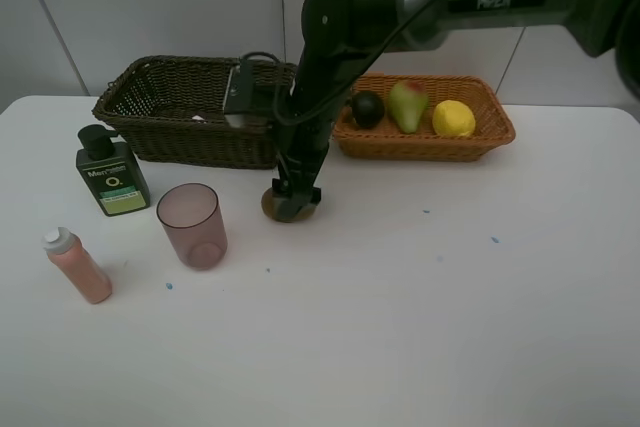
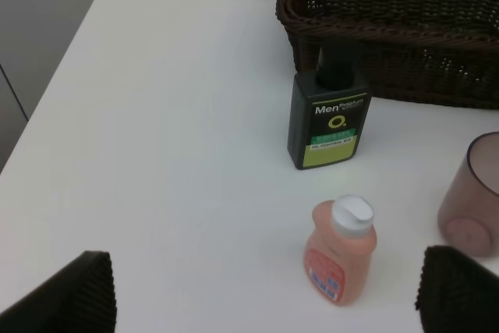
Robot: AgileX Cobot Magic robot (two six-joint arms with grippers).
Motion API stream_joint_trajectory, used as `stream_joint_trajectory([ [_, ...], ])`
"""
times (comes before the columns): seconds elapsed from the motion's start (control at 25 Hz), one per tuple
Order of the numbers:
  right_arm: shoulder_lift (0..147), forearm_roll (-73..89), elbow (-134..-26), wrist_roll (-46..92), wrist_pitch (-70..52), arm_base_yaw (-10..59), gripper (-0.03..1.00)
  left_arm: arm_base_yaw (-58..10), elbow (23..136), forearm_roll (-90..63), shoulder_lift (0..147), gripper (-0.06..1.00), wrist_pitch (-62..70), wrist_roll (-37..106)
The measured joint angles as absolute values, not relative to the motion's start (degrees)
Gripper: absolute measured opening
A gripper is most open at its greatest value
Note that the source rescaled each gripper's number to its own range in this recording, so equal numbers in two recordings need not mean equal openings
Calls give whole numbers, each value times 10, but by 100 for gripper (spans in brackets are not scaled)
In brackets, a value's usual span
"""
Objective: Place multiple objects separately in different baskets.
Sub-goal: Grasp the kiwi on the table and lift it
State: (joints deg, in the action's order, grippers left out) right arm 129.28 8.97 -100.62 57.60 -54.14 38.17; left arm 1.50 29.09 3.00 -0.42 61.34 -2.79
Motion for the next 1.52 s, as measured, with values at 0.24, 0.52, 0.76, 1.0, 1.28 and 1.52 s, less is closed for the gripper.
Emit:
stream_joint_trajectory([
  [0.24,1329,99,-1038,576,-549,382,100,15,291,30,-4,100,613,-28],
  [0.52,1349,99,-1049,576,-551,382,99,15,291,30,-4,100,613,-28],
  [0.76,1350,100,-1049,578,-551,375,93,15,291,30,-4,100,613,-28],
  [1.0,1355,99,-1049,578,-548,367,84,15,291,30,-4,100,613,-28],
  [1.28,1355,97,-1049,578,-545,365,82,15,291,30,-4,100,613,-28],
  [1.52,1355,97,-1049,578,-545,365,71,15,291,30,-4,100,613,-28],
])
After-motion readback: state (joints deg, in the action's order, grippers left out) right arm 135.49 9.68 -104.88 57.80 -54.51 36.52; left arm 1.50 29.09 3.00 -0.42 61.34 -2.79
